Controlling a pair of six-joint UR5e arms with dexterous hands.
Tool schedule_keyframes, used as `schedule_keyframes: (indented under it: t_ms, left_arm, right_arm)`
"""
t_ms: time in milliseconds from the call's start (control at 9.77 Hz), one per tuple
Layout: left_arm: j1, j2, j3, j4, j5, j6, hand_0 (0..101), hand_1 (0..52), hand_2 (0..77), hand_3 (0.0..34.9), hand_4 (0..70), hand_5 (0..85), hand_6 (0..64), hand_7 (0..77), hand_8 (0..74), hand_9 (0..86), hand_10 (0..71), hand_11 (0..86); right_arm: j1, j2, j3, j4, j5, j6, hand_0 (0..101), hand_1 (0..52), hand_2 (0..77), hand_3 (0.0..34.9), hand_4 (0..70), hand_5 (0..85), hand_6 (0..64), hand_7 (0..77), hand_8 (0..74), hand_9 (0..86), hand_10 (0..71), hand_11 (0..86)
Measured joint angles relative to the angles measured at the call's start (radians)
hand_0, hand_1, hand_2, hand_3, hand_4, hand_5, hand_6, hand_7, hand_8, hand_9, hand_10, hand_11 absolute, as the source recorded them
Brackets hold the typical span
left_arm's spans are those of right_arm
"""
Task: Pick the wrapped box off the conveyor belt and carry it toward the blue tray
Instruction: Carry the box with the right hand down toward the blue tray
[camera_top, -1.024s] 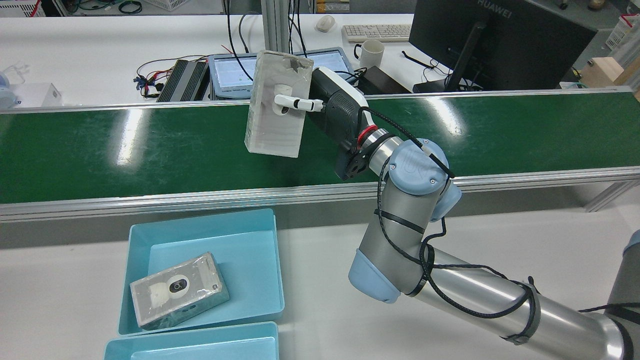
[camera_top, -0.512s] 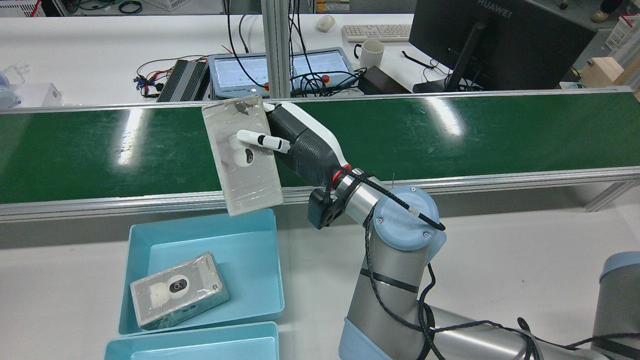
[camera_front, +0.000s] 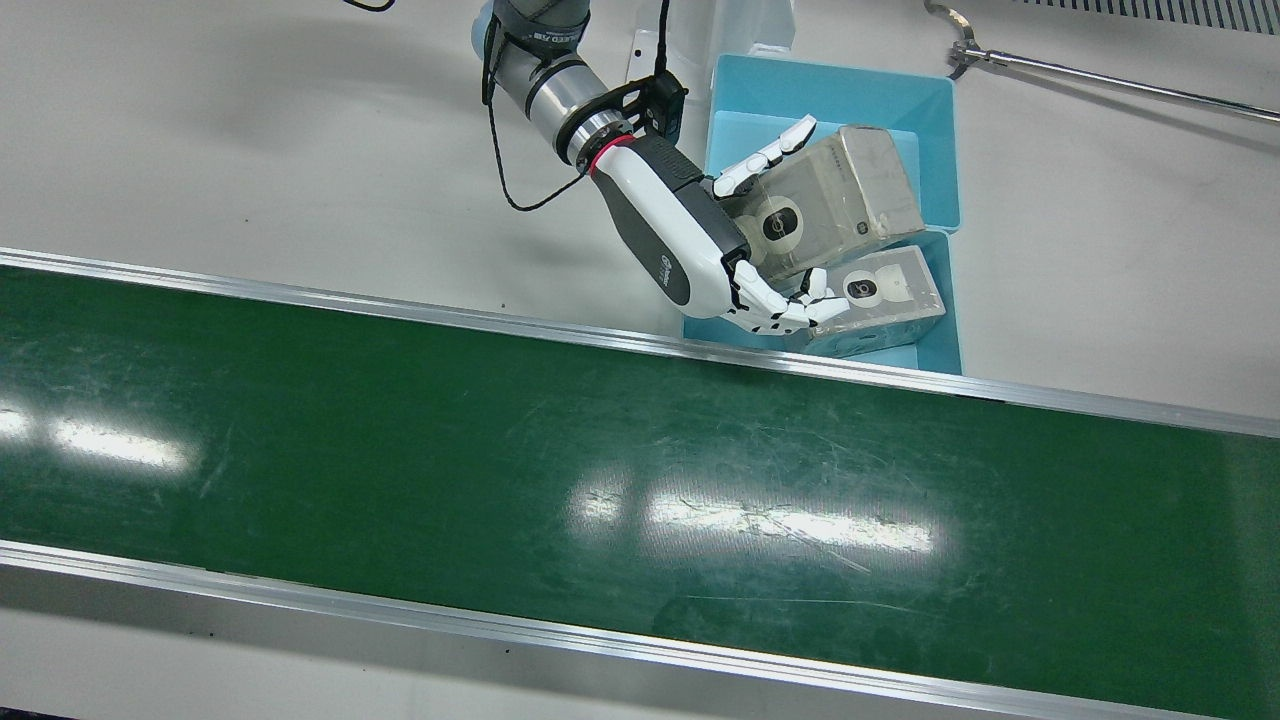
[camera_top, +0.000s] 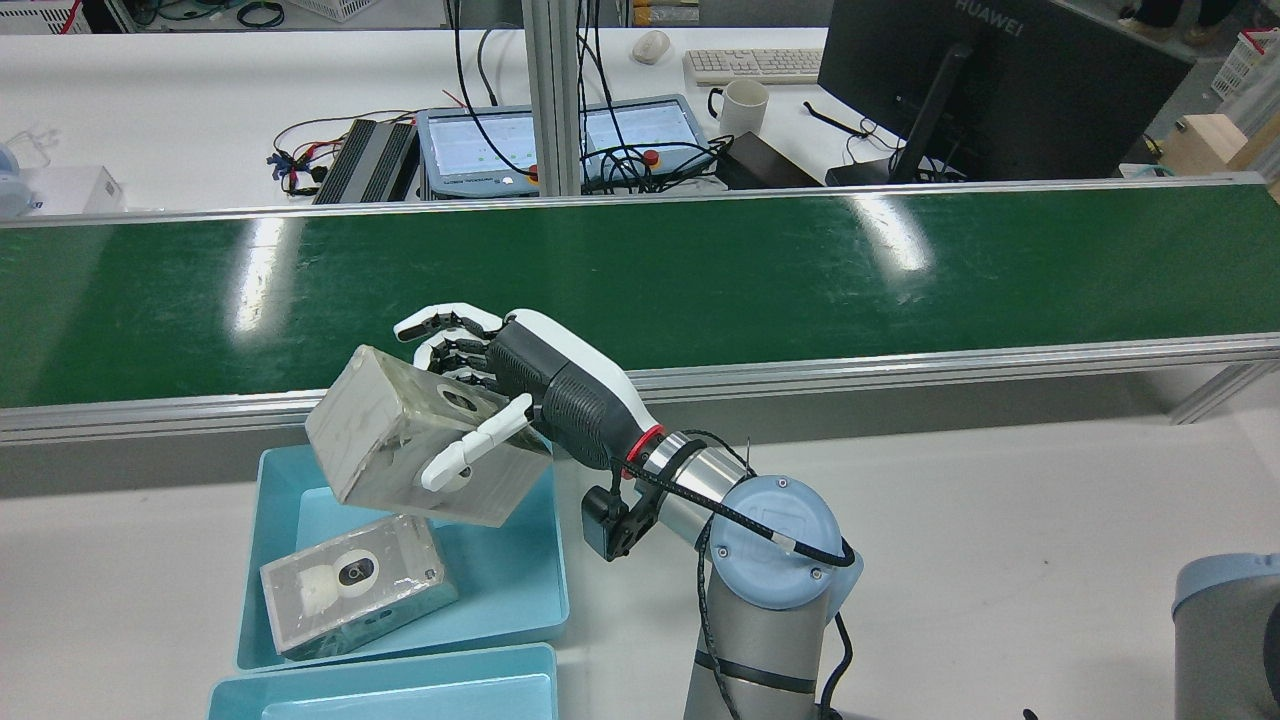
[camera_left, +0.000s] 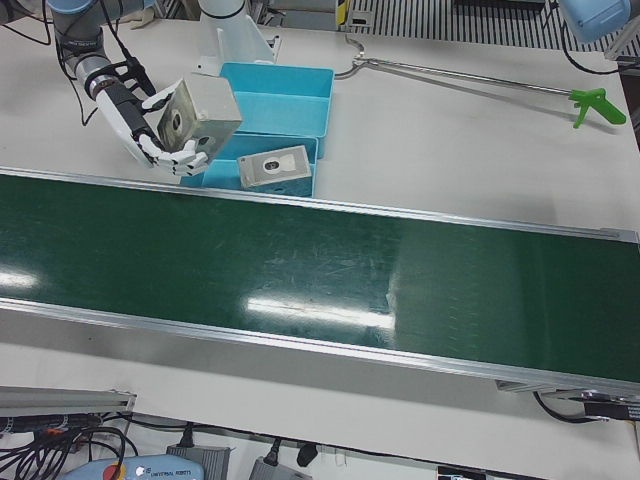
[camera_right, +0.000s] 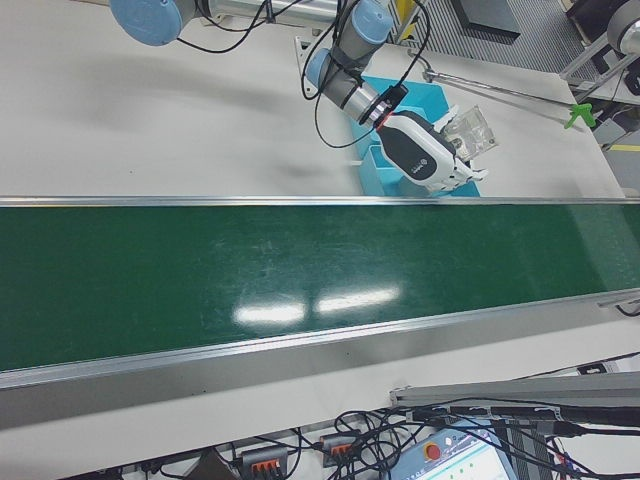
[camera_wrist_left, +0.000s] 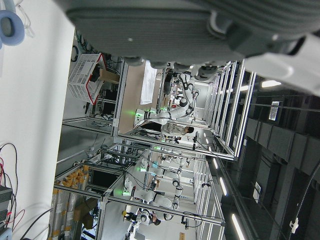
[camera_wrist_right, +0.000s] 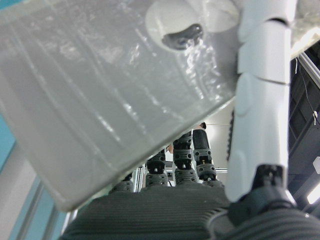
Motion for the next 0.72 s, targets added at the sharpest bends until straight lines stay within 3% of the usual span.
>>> schedule_keyframes:
  t_ms: [102,205,307,409,512,717]
  left_arm:
    - [0.000,0.000,0.000,0.000,0.000,0.000,0,0.0,0.5,0.0,0.0,1.1,0.5,0.5,0.5,0.5,0.0,0.5]
    - [0.000,0.000,0.000,0.000,0.000,0.000,0,0.0,1.1,0.0,0.0,1.1,0.5,0.5,0.5,0.5,0.5,0.5]
    - [0.000,0.000,0.000,0.000,0.000,0.000,0,0.0,0.5,0.0,0.0,1.1,0.5,0.5,0.5,0.5,0.0,0.5]
    - [0.000,0.000,0.000,0.000,0.000,0.000,0,0.0,0.5,0.0,0.0,1.1,0.5,0.5,0.5,0.5,0.0,0.5]
    - [0.000,0.000,0.000,0.000,0.000,0.000,0,0.0,1.1,0.0,0.0,1.1,0.5,0.5,0.5,0.0,0.0,0.5]
    - [0.000,0.000,0.000,0.000,0.000,0.000,0,0.0,0.5,0.0,0.0,1.1,0.5,0.5,0.5,0.0,0.0,0.5]
  right_arm:
    - [-0.010,-0.004,0.003,0.000,-0.010,0.002,46,0.5,41.5,8.1,3.3,29.5,18.0,48.5,22.9,33.3,18.0,28.4]
    - [-0.016,-0.007,0.006,0.000,-0.025,0.004,45,25.1,2.2,11.5,3.3,16.4,10.4,41.5,12.5,25.6,6.0,20.2]
    - [-0.019,-0.011,0.013,0.000,-0.037,0.006,42,2.2,1.6,15.9,3.3,4.4,0.0,31.1,0.0,15.8,0.0,7.1]
    - [-0.019,-0.017,0.025,-0.001,-0.044,0.007,42,2.2,1.6,15.9,3.3,4.4,0.0,31.1,0.0,15.8,0.0,7.1]
    - [-0.013,-0.027,0.045,-0.002,-0.048,0.008,41,2.2,1.6,20.4,3.8,1.1,0.0,6.0,0.5,1.1,0.0,0.5]
    - [0.038,-0.058,0.138,-0.025,-0.044,0.012,41,2.2,1.6,20.4,3.8,1.1,0.0,6.0,0.5,1.1,0.0,0.5]
